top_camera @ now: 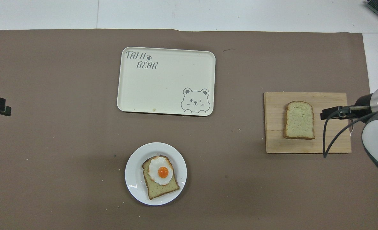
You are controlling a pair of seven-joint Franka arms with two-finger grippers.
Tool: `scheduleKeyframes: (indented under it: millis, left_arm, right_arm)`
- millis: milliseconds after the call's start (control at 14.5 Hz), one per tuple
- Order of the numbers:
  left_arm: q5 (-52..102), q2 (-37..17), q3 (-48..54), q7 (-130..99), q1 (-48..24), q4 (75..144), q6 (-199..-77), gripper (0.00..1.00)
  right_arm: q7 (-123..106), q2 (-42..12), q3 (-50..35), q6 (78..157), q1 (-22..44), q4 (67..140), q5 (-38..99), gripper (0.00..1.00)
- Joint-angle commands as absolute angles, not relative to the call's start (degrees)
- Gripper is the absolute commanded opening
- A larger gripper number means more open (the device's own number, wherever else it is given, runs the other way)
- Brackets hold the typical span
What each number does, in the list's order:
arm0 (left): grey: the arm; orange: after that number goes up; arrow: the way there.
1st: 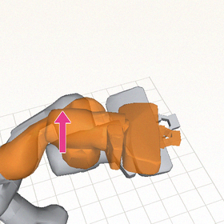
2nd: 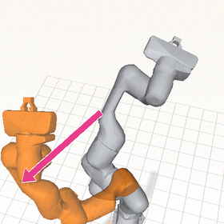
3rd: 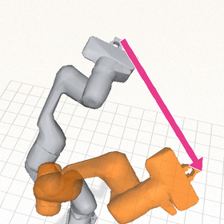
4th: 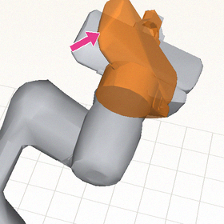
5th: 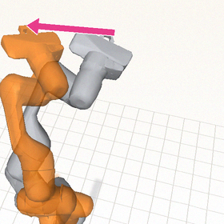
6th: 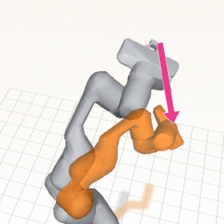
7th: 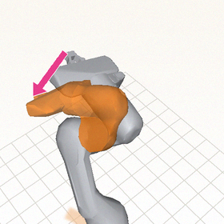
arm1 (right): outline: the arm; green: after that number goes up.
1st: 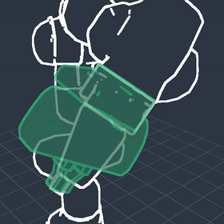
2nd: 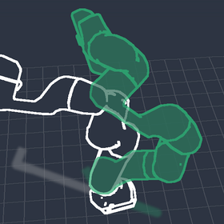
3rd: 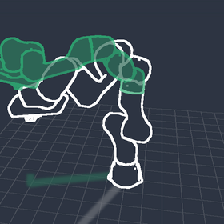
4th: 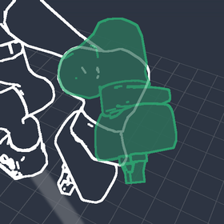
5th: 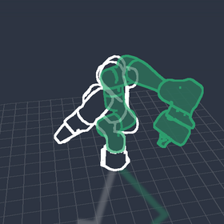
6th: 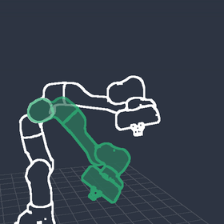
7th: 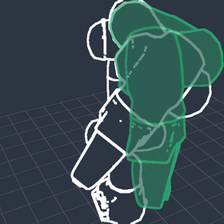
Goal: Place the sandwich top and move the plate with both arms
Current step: 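Reach the right gripper over the bread slice on the cutting board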
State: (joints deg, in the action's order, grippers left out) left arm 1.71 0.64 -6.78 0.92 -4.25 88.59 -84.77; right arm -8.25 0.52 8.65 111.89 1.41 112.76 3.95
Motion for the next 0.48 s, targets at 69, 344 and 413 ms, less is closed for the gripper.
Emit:
scheduleKeyframes:
  millis: [69, 344, 413]
  left_arm:
    - [1.3, 1.2, -6.9, 0.4, -4.4, 88.5, -83.8, 1.0]
    - [1.3, 1.2, -6.9, 0.4, -4.4, 88.5, -83.8, 1.0]
    - [1.3, 1.2, -6.9, 0.4, -4.4, 88.5, -83.8, 1.0]
  right_arm:
    - [-12.6, -2.2, 8.3, 118.0, -1.1, 116.0, 6.7, 1.0]
    - [-12.7, -5.0, 8.3, 124.5, -1.6, 119.9, 6.8, 1.0]
    - [-12.7, -5.9, 8.3, 125.7, -1.6, 120.2, 6.8, 1.0]
